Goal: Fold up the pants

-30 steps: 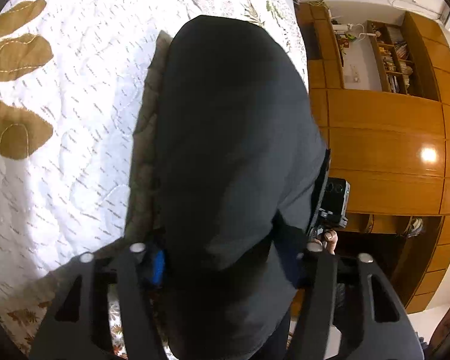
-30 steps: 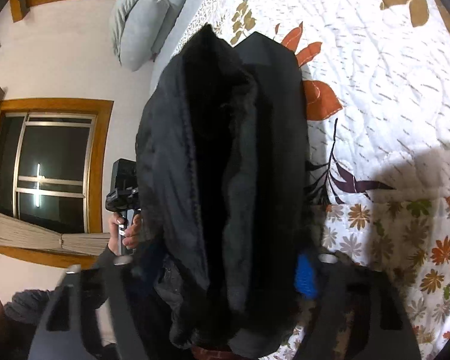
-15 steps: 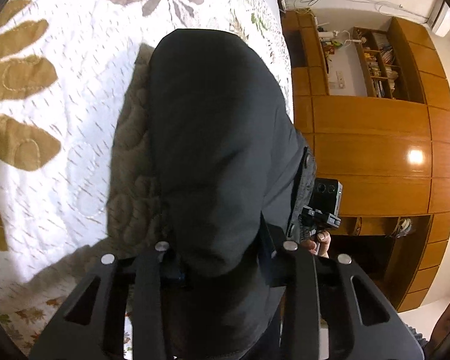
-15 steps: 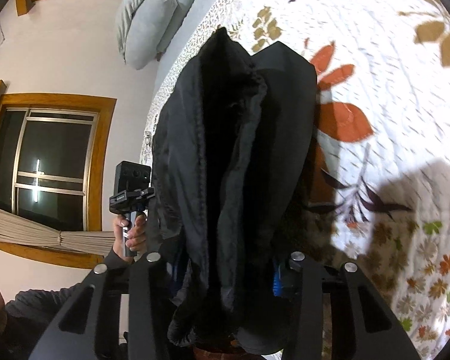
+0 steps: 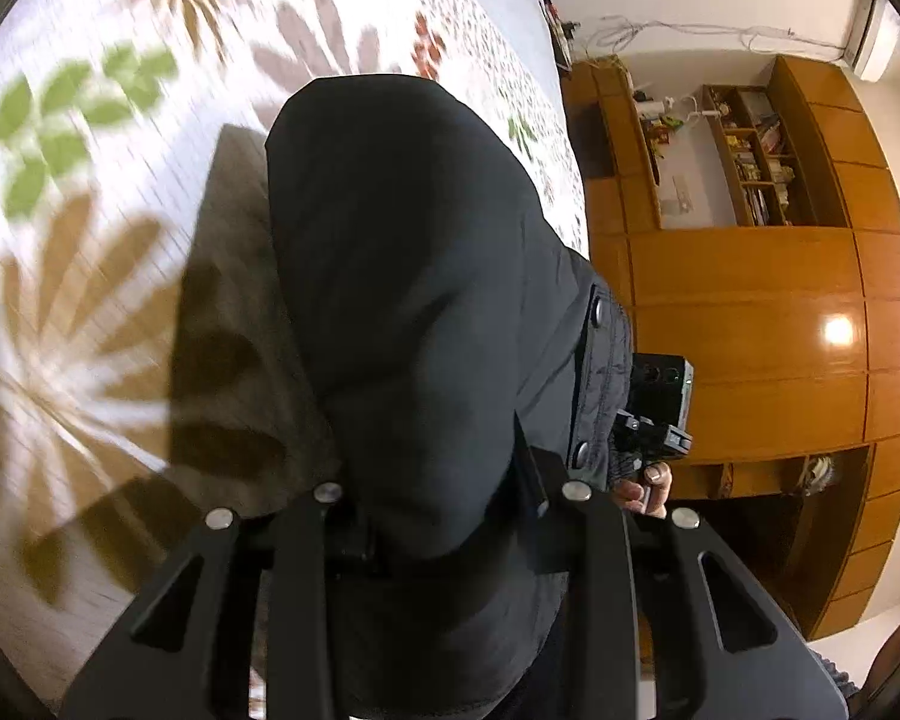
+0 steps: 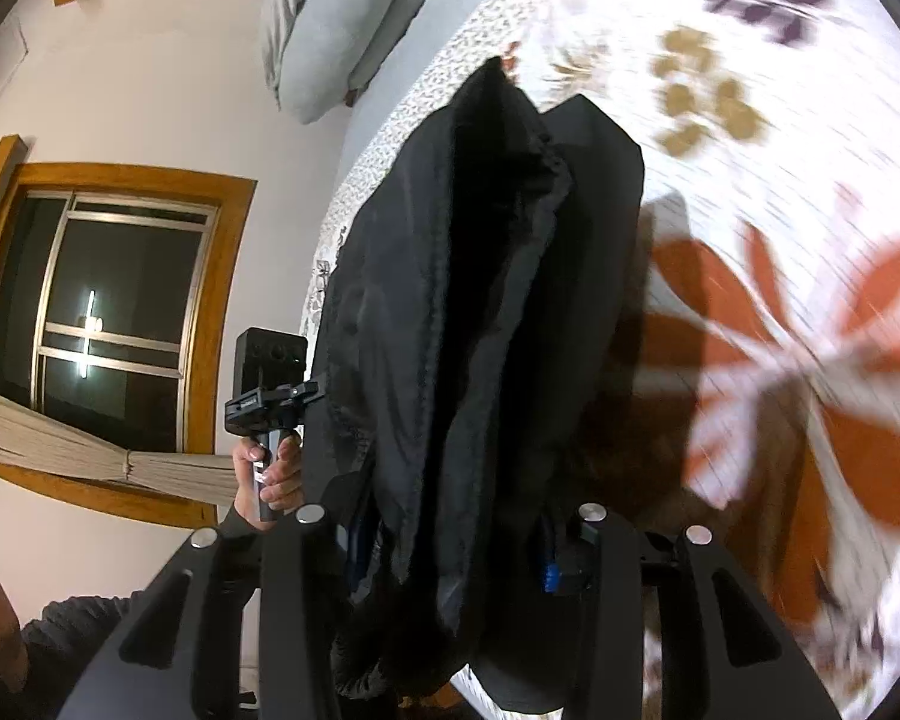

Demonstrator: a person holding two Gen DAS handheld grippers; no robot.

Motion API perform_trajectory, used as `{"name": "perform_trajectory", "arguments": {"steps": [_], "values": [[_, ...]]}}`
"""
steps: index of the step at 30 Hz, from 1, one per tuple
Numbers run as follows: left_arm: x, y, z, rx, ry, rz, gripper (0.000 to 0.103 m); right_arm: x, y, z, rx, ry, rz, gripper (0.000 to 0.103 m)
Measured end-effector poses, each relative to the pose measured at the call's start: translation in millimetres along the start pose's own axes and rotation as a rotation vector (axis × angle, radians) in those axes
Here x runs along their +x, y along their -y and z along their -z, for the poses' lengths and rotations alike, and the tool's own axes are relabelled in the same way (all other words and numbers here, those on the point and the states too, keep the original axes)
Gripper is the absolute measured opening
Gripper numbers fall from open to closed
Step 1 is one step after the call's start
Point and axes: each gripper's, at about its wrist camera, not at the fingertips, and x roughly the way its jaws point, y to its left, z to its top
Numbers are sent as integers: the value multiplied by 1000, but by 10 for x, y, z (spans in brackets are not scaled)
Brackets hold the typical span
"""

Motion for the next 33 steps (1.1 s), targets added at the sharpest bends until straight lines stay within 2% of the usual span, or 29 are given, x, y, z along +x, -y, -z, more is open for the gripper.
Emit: {"name": "perform_trajectory", "arguments": {"steps": [10,14,18,25,27,29,33], "values": [[-656,-255,-775,8,62,-95,31,844,-306,-872,-63,-64,2,42],[-875,-372,-1069,-3,97,-95,31,1091,-341,-1148,-66,-61,-9,42],[-957,-536,-1254,-40,96,-79,31,1255,-349,-1354,-61,-60,-11,42],[-943,-769,-1250,-41,87,-41,36,1337,-185,-1425,-25,-86,22,42],[-915,-821,-1188,-41,92,-31,38,1339,-91,-1409,-10,-92,29,44],[-902,-859,-1155,-45,100,-22,43,1359,-27,-1425,-11,-100,42,51],[-1022,-868,-1072,-43,148,-67,53,1307,-81,-1423,-4,-88,63,54]]}}
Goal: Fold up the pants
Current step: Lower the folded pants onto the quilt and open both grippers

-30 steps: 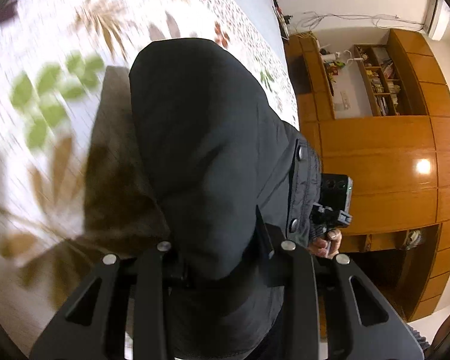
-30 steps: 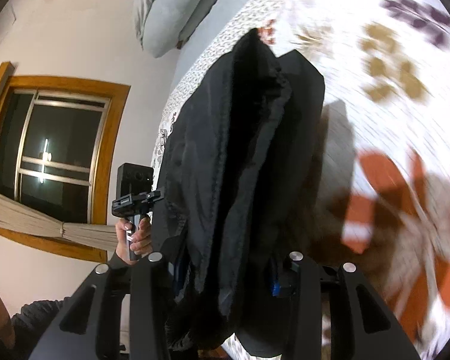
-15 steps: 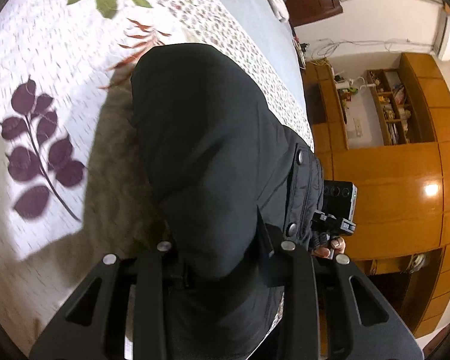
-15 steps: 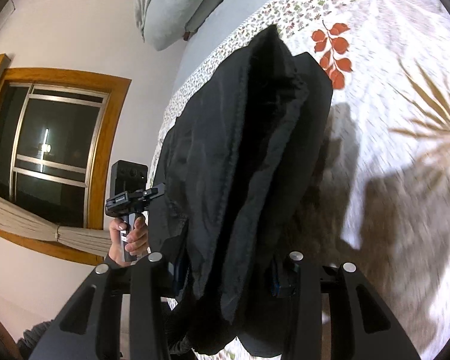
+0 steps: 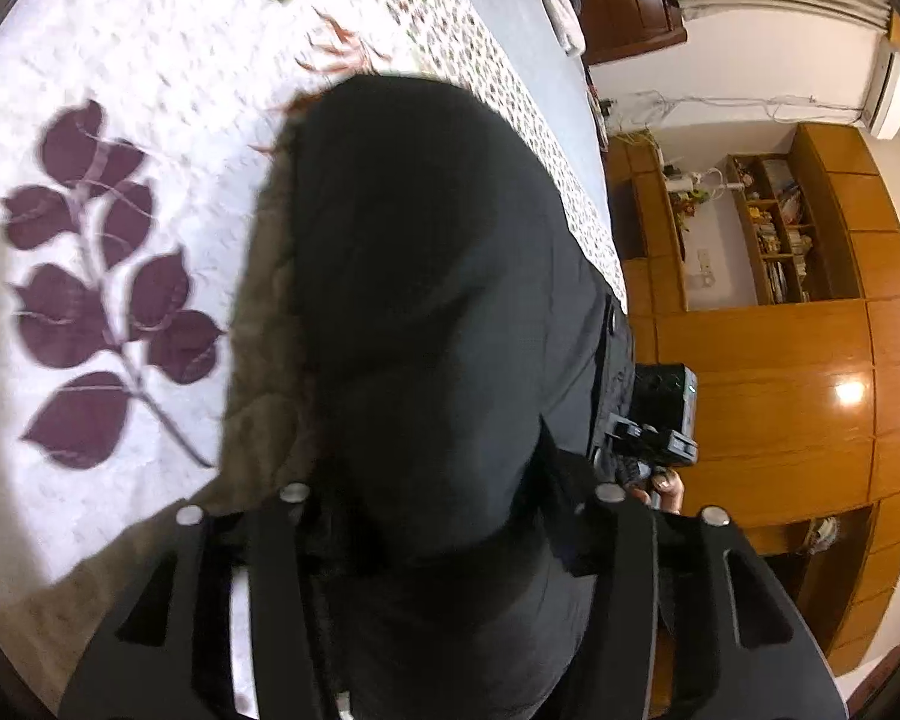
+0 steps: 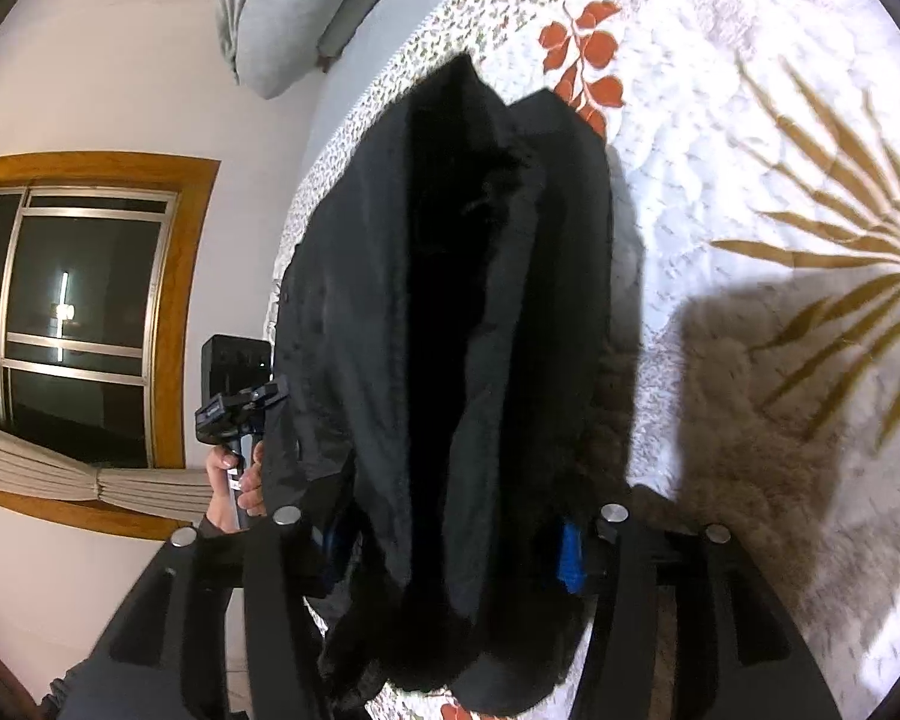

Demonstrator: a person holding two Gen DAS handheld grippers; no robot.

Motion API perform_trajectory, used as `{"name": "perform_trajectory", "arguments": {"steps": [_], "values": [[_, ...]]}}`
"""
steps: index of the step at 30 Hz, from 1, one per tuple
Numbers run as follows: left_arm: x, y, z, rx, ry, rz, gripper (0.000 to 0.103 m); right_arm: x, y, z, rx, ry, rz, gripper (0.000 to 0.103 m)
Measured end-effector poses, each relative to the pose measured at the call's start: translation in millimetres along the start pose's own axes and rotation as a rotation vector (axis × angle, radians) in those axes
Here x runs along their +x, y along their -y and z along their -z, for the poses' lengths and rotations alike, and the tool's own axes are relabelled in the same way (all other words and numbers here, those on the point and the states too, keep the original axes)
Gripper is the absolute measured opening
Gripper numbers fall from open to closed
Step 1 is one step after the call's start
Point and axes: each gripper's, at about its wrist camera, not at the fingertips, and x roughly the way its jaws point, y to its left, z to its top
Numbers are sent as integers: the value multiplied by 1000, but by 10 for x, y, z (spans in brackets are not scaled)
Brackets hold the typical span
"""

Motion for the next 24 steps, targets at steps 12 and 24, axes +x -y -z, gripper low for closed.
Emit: {"name": "perform_trajectory", "arguments": {"steps": [12,24], "values": [[-637,739,662,223,171,-352,83,-841,-879,539,-210,150,-30,54],[-271,370,835,122,114,-344,88,-299,-434,528,-84,47,41,36]]}}
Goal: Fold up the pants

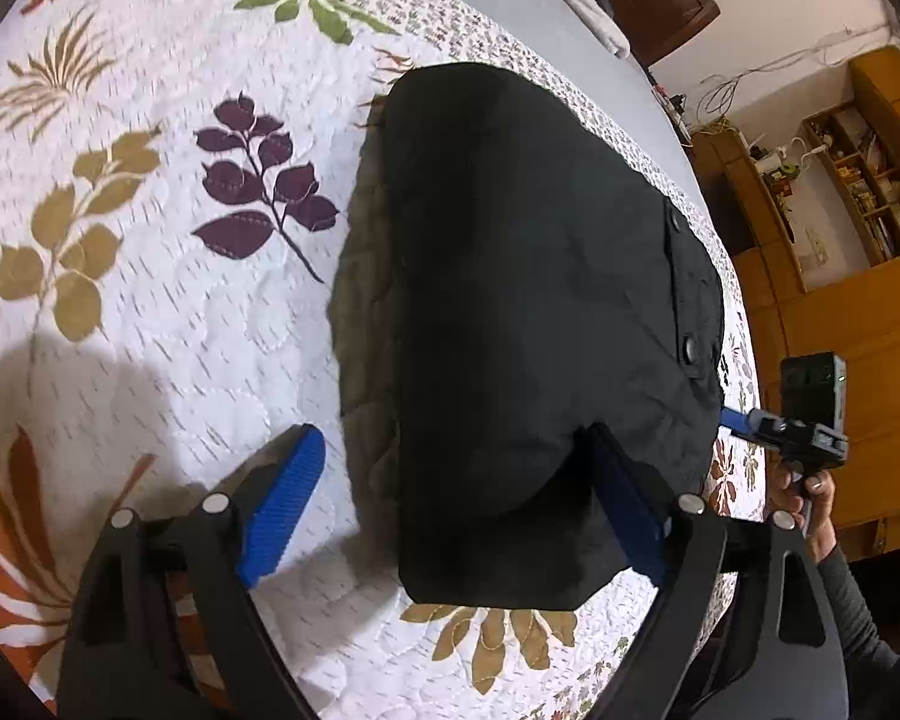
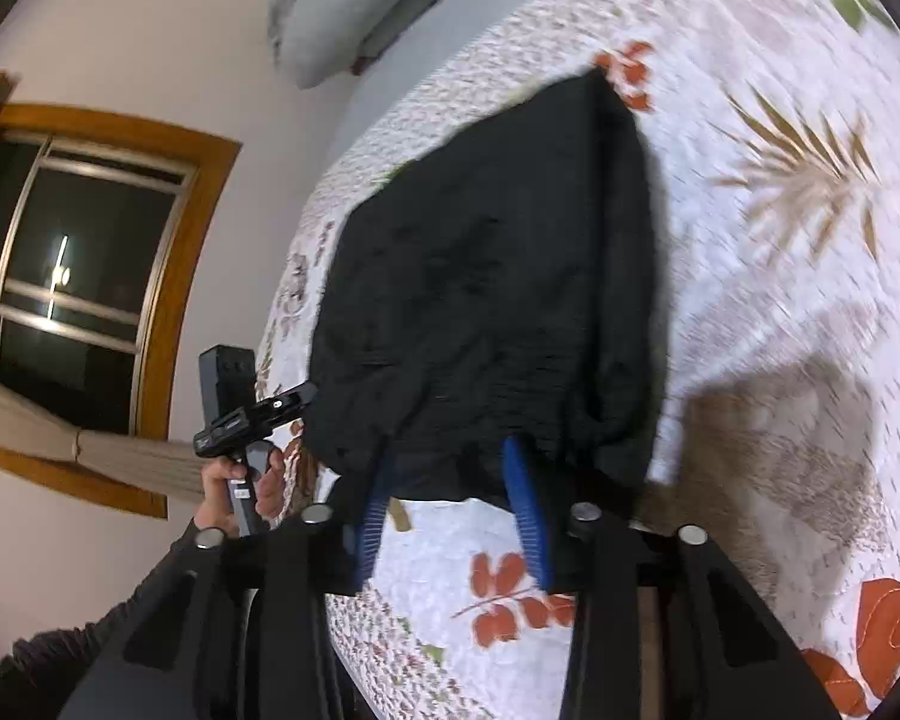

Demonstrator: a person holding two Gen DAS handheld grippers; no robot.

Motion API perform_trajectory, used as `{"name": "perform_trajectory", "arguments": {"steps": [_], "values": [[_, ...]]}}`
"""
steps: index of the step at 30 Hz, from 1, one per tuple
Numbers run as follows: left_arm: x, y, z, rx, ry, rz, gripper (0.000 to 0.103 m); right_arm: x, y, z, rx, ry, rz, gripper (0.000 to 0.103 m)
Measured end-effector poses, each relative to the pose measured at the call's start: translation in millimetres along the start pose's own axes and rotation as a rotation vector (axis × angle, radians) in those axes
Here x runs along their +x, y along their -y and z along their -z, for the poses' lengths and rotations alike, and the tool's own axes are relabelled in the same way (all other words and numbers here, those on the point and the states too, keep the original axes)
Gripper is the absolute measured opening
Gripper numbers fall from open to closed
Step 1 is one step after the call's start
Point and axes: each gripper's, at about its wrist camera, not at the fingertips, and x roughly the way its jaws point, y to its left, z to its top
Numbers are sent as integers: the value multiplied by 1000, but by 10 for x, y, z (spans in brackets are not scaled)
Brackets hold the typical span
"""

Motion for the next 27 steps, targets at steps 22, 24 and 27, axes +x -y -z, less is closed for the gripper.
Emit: {"name": "perform_trajectory", "arguments": {"steps": [22,24,27], "values": [[-1092,602,621,67,215,-221,100,-533,-694,660,24,204,349,98],[-1206,612,766,51,228,-265,100,-515,-698,826,77,179,427,99],[-1387,732,1046,70,281,-328,100,-511,-698,1042,136,137,496,100]]}}
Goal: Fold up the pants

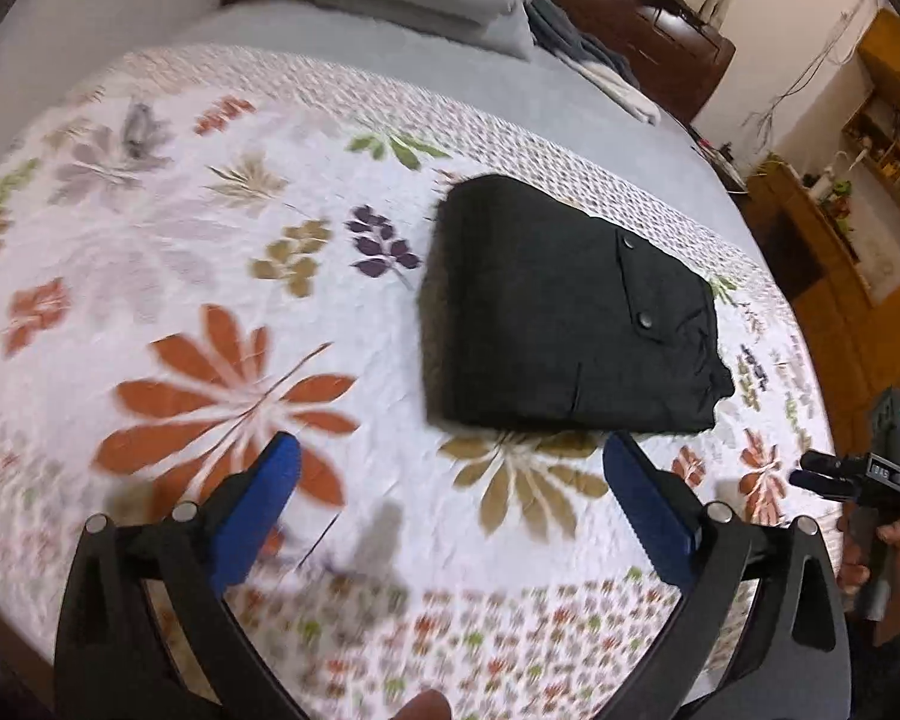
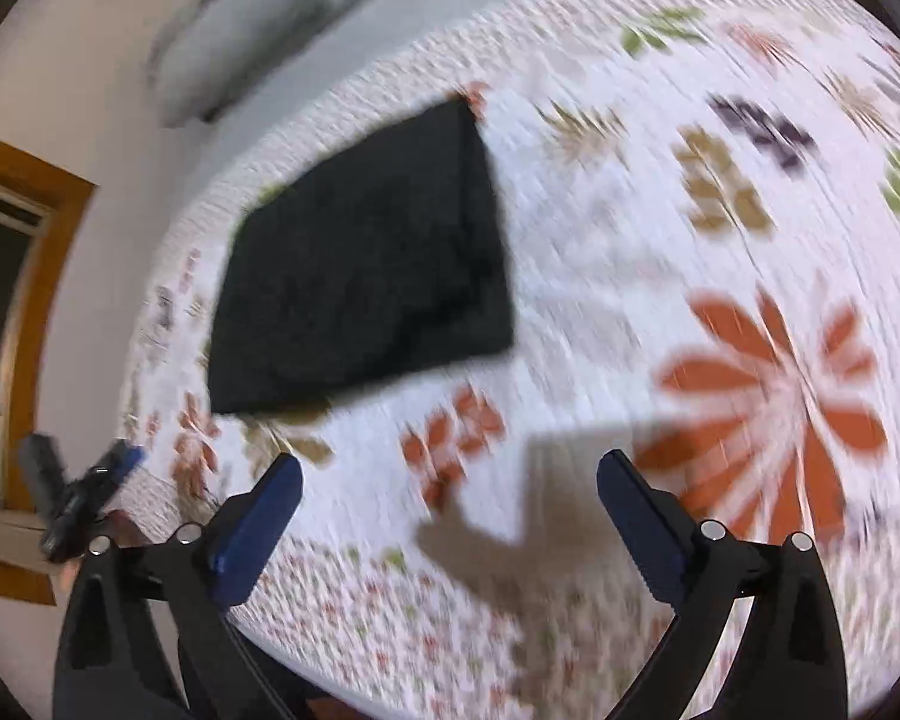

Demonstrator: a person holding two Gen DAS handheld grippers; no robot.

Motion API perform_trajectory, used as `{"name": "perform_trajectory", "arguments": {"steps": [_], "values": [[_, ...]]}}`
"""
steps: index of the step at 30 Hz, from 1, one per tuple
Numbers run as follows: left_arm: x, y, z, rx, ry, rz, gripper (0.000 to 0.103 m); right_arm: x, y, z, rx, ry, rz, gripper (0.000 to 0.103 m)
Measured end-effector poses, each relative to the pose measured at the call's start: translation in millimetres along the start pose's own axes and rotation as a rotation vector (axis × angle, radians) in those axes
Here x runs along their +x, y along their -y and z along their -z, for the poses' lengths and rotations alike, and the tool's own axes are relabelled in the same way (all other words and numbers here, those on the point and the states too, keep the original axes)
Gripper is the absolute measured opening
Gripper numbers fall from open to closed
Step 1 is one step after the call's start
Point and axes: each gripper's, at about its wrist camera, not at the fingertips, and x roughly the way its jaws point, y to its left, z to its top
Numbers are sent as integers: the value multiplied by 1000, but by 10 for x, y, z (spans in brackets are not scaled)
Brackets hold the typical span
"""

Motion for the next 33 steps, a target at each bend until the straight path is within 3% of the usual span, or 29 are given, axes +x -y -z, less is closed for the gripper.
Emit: {"name": "perform_trajectory", "arguments": {"steps": [2,5,8,14,21,24,26,33], "values": [[-244,138,173,64,39,-59,100,-86,-39,223,-9,-5,70,100],[-696,469,440,188,120,-140,100,-365,-202,539,-78,97,136,100],[-1084,721,618,226,182,-149,100,-636,-425,827,-143,186,189,100],[-1564,1132,878,247,200,-179,100,-1149,-958,1337,-252,339,238,100],[-2129,1374,960,215,215,-176,100,-1613,-1575,1800,-368,437,279,100],[-2376,1413,1007,227,253,-189,100,-1793,-1693,1932,-380,477,284,100],[-2493,1422,1032,219,266,-205,100,-1914,-1765,2025,-375,502,339,100],[-2654,1469,1187,211,249,-203,100,-2307,-1920,2354,-383,574,352,100]]}}
